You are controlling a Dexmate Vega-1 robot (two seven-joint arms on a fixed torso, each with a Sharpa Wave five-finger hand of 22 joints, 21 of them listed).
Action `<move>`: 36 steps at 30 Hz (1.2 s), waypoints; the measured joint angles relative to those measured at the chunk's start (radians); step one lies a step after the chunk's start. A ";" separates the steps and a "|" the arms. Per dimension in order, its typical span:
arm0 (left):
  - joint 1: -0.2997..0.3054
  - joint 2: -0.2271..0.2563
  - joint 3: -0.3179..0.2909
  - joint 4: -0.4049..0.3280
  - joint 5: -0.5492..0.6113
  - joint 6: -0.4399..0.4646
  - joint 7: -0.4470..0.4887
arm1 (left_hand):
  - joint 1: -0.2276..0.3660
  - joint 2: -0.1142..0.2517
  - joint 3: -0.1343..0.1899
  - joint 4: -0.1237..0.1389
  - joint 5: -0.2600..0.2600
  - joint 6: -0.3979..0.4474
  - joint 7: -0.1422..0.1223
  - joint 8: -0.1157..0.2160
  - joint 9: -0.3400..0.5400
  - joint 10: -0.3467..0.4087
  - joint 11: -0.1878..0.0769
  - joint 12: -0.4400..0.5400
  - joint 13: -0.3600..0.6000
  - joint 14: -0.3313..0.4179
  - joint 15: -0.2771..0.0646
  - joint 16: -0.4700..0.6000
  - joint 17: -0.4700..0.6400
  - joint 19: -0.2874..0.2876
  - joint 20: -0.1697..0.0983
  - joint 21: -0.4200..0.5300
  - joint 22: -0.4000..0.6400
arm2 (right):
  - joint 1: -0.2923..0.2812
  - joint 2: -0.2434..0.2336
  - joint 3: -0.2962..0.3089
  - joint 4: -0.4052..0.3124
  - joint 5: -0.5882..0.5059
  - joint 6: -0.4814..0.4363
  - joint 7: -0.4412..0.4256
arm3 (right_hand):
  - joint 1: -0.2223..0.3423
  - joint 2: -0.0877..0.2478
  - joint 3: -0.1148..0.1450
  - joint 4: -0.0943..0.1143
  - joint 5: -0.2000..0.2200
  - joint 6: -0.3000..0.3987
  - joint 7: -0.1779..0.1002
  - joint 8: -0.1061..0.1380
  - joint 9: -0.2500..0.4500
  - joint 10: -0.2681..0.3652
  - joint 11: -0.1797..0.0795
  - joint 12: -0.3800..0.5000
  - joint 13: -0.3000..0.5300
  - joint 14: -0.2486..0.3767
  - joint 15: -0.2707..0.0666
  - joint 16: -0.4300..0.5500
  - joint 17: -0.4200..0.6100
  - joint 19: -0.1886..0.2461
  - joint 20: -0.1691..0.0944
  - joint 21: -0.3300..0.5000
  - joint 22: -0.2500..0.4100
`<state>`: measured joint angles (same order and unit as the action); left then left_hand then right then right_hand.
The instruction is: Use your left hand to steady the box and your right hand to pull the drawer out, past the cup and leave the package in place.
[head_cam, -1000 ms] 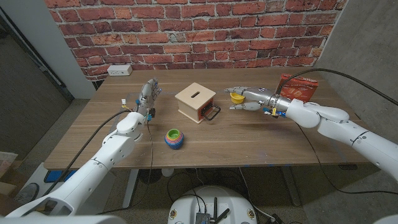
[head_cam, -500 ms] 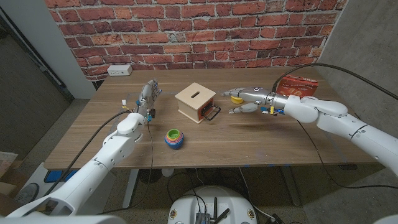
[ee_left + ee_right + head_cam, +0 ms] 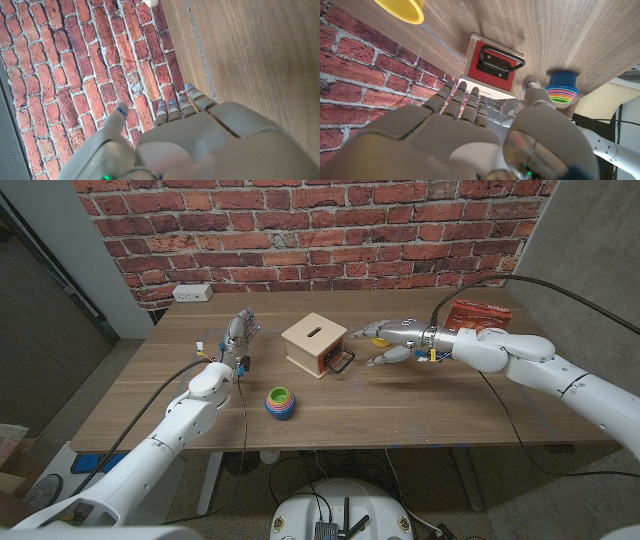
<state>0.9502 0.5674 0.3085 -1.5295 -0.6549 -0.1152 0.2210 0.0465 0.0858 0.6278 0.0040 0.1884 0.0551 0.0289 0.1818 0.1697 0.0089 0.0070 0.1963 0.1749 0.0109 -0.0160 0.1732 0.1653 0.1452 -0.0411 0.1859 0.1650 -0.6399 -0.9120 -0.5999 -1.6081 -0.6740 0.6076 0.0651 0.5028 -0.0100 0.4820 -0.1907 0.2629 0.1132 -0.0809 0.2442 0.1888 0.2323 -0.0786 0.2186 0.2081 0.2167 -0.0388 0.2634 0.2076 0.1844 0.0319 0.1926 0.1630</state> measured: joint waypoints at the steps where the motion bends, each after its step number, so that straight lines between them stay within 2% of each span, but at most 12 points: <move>1: 0.000 0.000 0.000 0.000 0.000 0.000 0.000 | 0.000 0.000 0.000 0.000 0.000 0.000 0.000 0.000 0.000 0.000 0.000 0.000 0.000 0.000 0.000 0.000 0.000 0.002 0.002 0.000 0.000 | 0.000 0.000 0.000 0.000 -0.005 0.000 0.000 | 0.006 -0.006 0.002 0.002 0.000 0.005 -0.005 0.003 0.000 0.007 0.000 0.000 0.003 0.008 -0.001 0.004 0.003 0.005 -0.001 0.000 0.000; 5: 0.000 0.001 0.000 0.001 -0.002 0.002 -0.001 | 0.000 0.000 0.000 0.000 0.000 0.000 0.000 0.000 0.000 0.000 0.000 0.000 0.000 0.000 0.000 0.000 0.000 0.005 0.005 0.000 0.000 | 0.021 0.006 -0.017 -0.012 -0.043 -0.001 0.003 | 0.040 -0.018 0.002 0.002 0.000 0.026 -0.012 0.011 0.001 0.021 0.001 0.004 0.007 0.047 -0.001 0.018 0.006 0.028 -0.003 0.004 0.000; 14: 0.000 0.001 0.000 0.004 -0.007 0.005 -0.005 | 0.000 0.000 0.000 0.000 0.000 0.000 0.000 0.000 0.000 0.000 0.000 0.000 0.000 0.000 0.000 0.000 0.000 0.005 0.005 0.000 0.000 | 0.034 0.011 -0.025 -0.014 -0.106 0.015 0.002 | 0.091 -0.038 0.007 0.007 0.004 0.069 -0.023 0.026 0.005 0.061 -0.007 0.015 0.013 0.081 -0.002 0.040 0.014 0.057 -0.010 0.005 0.000; 15: 0.000 0.001 0.000 0.004 -0.009 0.009 -0.005 | 0.000 0.000 0.000 0.000 0.000 0.000 0.000 0.000 0.000 0.000 0.000 0.000 0.000 0.000 0.000 0.000 0.000 0.005 0.005 0.000 0.000 | 0.061 0.022 -0.045 -0.012 -0.113 0.020 0.001 | 0.091 -0.038 0.007 0.007 0.004 0.070 -0.024 0.028 0.005 0.069 -0.008 0.018 0.013 0.087 -0.002 0.041 0.014 0.061 -0.014 0.005 0.000; 21: 0.003 0.001 -0.001 0.003 -0.009 0.010 -0.001 | 0.000 0.000 0.000 0.000 0.000 0.000 0.000 0.000 0.000 0.000 0.000 0.000 0.000 0.000 0.000 0.000 0.000 0.005 0.005 0.000 0.000 | 0.090 0.036 -0.068 0.006 -0.147 0.040 -0.007 | 0.117 -0.039 0.010 0.010 0.004 0.083 -0.037 0.034 0.005 0.090 -0.015 0.018 0.018 0.109 0.001 0.055 0.018 0.068 -0.021 0.005 0.000; 29: 0.004 0.001 -0.002 0.000 -0.010 0.011 0.005 | 0.000 0.000 0.000 0.000 0.000 0.000 0.000 0.000 0.000 0.000 0.000 0.000 0.000 0.000 0.000 0.000 0.000 0.005 0.005 0.000 0.000 | 0.122 0.054 -0.098 0.023 -0.170 0.053 0.011 | 0.123 -0.044 0.011 0.011 0.004 0.099 -0.046 0.034 0.005 0.107 -0.021 0.026 0.022 0.117 -0.002 0.061 0.023 0.068 -0.022 0.005 0.003; 34: 0.001 0.000 -0.002 0.000 -0.010 0.012 0.006 | -0.005 -0.006 0.000 0.000 0.000 0.000 0.000 0.000 0.000 0.000 0.000 0.000 0.000 0.000 0.000 0.000 0.000 0.005 0.005 0.000 0.000 | 0.134 0.062 -0.112 0.025 -0.177 0.051 0.034 | 0.143 -0.047 0.011 0.011 0.004 0.105 -0.051 0.034 0.005 0.125 -0.036 0.026 0.022 0.135 -0.002 0.066 0.023 0.073 -0.027 0.005 0.003; 36: -0.001 -0.001 -0.002 0.002 -0.010 0.012 0.005 | -0.005 -0.005 0.000 0.000 0.000 0.000 0.000 0.000 0.000 0.000 0.000 0.000 0.000 0.000 0.000 0.000 0.000 0.005 0.005 0.000 0.000 | 0.137 0.064 -0.115 0.025 -0.180 0.049 0.039 | 0.148 -0.045 0.011 0.011 0.004 0.113 -0.053 0.041 0.005 0.129 -0.040 0.026 0.022 0.140 -0.004 0.066 0.023 0.073 -0.027 0.005 0.003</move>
<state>0.9493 0.5665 0.3066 -1.5280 -0.6645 -0.1031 0.2265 0.0411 0.0803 0.6277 0.0041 0.1884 0.0550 0.0289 0.1818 0.1697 0.0089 0.0070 0.1963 0.1746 0.0108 -0.0161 0.1732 0.1653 0.1505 -0.0357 0.1859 0.1650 -0.5032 -0.8475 -0.7152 -1.5832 -0.8538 0.6563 0.1042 0.6506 -0.0553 0.4925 -0.1801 0.2669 0.2264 -0.1335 0.2856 0.1933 0.3614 -0.1186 0.2447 0.2304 0.3563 -0.0430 0.3298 0.2304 0.2573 0.0053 0.1973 0.1655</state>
